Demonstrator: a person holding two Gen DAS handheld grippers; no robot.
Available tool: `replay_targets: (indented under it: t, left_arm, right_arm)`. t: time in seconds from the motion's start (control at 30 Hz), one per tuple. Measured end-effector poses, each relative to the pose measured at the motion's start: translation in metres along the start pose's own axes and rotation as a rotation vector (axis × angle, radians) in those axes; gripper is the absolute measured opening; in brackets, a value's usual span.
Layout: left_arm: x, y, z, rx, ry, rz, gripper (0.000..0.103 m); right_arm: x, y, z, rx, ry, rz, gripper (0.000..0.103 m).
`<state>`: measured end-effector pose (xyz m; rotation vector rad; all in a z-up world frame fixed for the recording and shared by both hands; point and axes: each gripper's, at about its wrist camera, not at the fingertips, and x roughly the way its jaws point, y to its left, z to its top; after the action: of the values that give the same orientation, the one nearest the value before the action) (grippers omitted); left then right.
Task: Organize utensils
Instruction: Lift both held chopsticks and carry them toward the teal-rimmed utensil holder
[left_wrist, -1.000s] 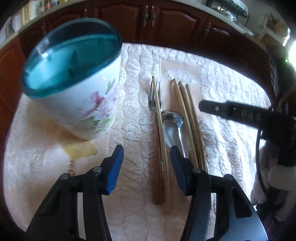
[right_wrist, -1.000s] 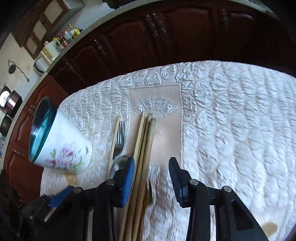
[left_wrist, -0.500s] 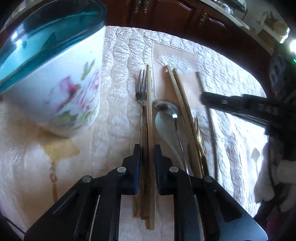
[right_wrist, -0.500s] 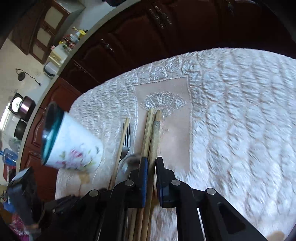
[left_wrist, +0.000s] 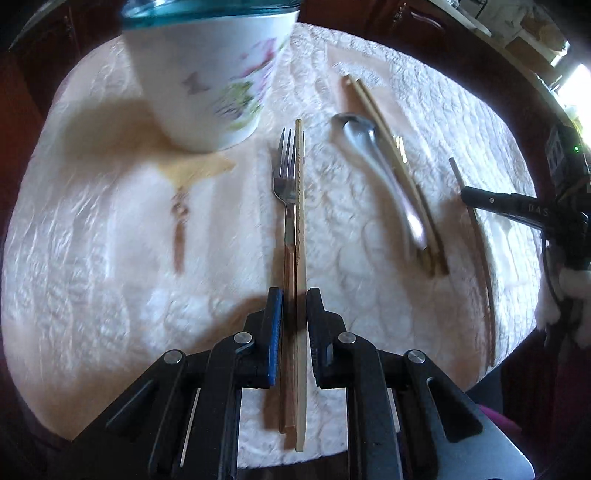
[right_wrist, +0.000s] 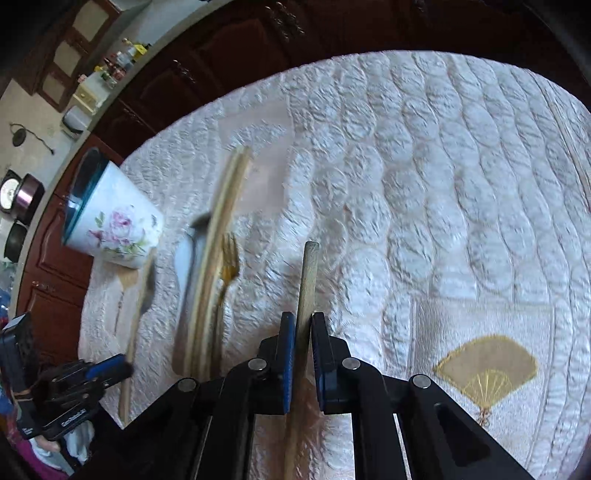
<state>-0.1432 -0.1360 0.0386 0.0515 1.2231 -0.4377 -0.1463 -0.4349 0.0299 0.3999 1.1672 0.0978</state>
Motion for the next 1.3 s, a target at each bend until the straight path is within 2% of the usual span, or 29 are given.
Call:
replay_targets:
  t: [0.03, 0.07, 0.1, 0.23, 0.37, 0.57, 0.63, 0.7, 0.77, 0.87, 0.97, 1.07, 1.2, 1.3]
  left_arm:
    - [-0.001, 0.0, 0.001, -0.001, -0.001, 0.004, 0.013]
    - [-0.003, 0.003, 0.002, -0.004, -0.01, 0.005, 0.013]
    - [-0.006, 0.003, 0.005, -0.009, -0.028, 0.006, 0.013]
    - [-0.01, 0.006, 0.023, -0.036, -0.07, -0.004, 0.015]
    - [-0.003, -0.003, 0.047, -0.015, -0.102, 0.029, 0.015]
    - [0.016, -0.02, 0.076, 0.076, -0.098, 0.156, 0.015]
    - [0.024, -0.021, 0.082, 0.09, -0.084, 0.193, 0.015]
    - [0.031, -0.02, 0.087, 0.089, -0.067, 0.191, 0.015]
    - [0.038, -0.02, 0.092, 0.094, -0.031, 0.181, 0.015]
    - [0.042, -0.019, 0.095, 0.092, -0.007, 0.14, 0.01]
    - [0.021, -0.01, 0.096, 0.051, -0.05, 0.016, 0.006]
    - [-0.005, 0.0, 0.094, 0.024, -0.09, -0.065, 0.005]
    - [-0.024, -0.002, 0.092, 0.039, -0.126, -0.063, 0.005]
    - [-0.021, -0.006, 0.089, 0.062, -0.137, 0.002, 0.005]
  right_arm:
    - [0.002, 0.001, 0.001, 0.006, 0.001, 0.002, 0.016]
    - [0.002, 0.001, 0.001, 0.011, -0.005, 0.005, 0.029]
    - [0.001, 0.001, 0.002, 0.012, -0.012, 0.008, 0.037]
    - [0.002, 0.007, 0.009, -0.025, -0.022, -0.017, 0.037]
    - [0.005, 0.004, 0.012, -0.014, -0.015, -0.025, 0.037]
    - [0.004, -0.002, 0.01, -0.024, 0.002, -0.024, 0.037]
    - [0.008, 0.001, 0.011, -0.055, 0.012, -0.043, 0.031]
    - [0.013, 0.004, 0.012, -0.074, 0.01, -0.042, 0.017]
    - [0.017, 0.006, 0.013, -0.09, 0.005, -0.046, 0.01]
    - [0.005, 0.008, 0.013, -0.092, -0.026, -0.021, 0.009]
    - [-0.024, 0.012, 0.013, -0.108, -0.092, 0.007, 0.008]
    - [-0.05, 0.02, 0.016, -0.124, -0.145, 0.019, 0.007]
    - [-0.077, 0.033, 0.016, -0.155, -0.206, 0.036, 0.007]
    - [-0.078, 0.036, 0.014, -0.156, -0.207, 0.027, 0.007]
